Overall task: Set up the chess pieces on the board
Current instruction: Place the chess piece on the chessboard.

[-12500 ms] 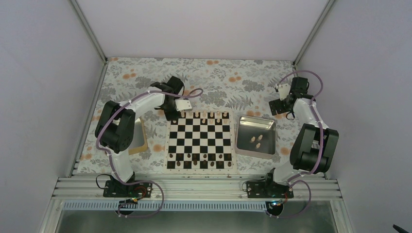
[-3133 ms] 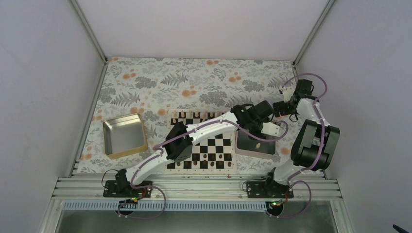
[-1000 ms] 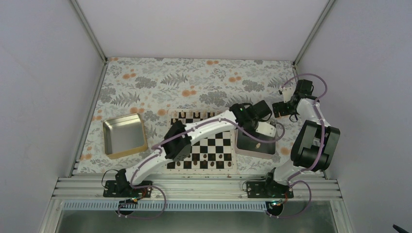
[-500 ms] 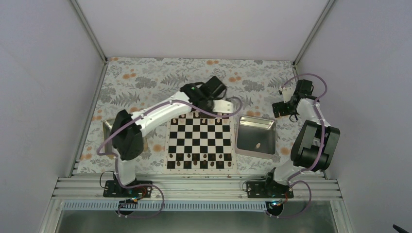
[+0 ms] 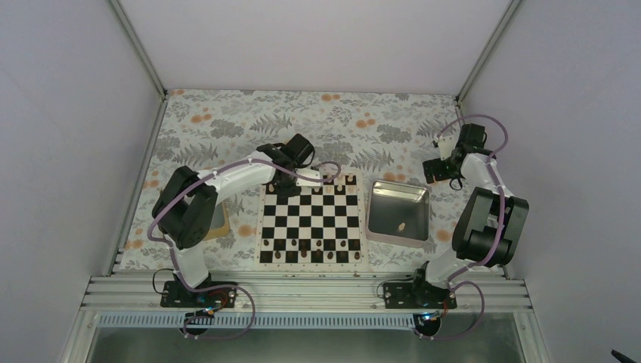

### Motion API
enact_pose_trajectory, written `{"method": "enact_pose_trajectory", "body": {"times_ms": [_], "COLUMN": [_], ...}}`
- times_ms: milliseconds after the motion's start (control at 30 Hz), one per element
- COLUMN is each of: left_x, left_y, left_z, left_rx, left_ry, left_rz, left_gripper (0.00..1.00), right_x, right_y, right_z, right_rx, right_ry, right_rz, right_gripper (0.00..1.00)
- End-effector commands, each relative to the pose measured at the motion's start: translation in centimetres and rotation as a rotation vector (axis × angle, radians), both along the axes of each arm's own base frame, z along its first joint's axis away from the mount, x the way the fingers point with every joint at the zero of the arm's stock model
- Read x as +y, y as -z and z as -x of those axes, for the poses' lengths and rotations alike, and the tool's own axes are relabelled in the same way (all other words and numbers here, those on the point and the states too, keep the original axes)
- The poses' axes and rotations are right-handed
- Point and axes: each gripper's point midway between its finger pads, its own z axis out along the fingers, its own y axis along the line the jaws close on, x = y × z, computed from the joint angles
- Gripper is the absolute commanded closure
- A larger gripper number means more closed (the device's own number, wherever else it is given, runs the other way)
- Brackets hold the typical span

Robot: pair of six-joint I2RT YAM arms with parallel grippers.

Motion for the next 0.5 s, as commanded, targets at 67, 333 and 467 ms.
{"method": "enact_pose_trajectory", "body": {"times_ms": [67,333,467], "left_x": [0.0,-0.5,-0.6], "left_y": [0.8,1.9,2.6], "left_z": [-1.4,-1.7,-1.7], "left_rx": [-0.003,0.036,0.054], "left_ry": [-0.014,-0.005,-0.003], "left_rz": [0.056,0.063,0.054], "left_gripper": [0.84,0.84,0.84], "right_x": [0.0,-0.1,-0.1], "right_y": [-0.1,0.2,0.3], "right_z": [-0.3,-0.2,-0.2], "right_rx": [0.000,0.007,0.010], "right_ry": [0.000,-0.001,-0.001], "right_rz": [0.016,0.019,0.020], "right_gripper": [0.00,0.00,0.00]}}
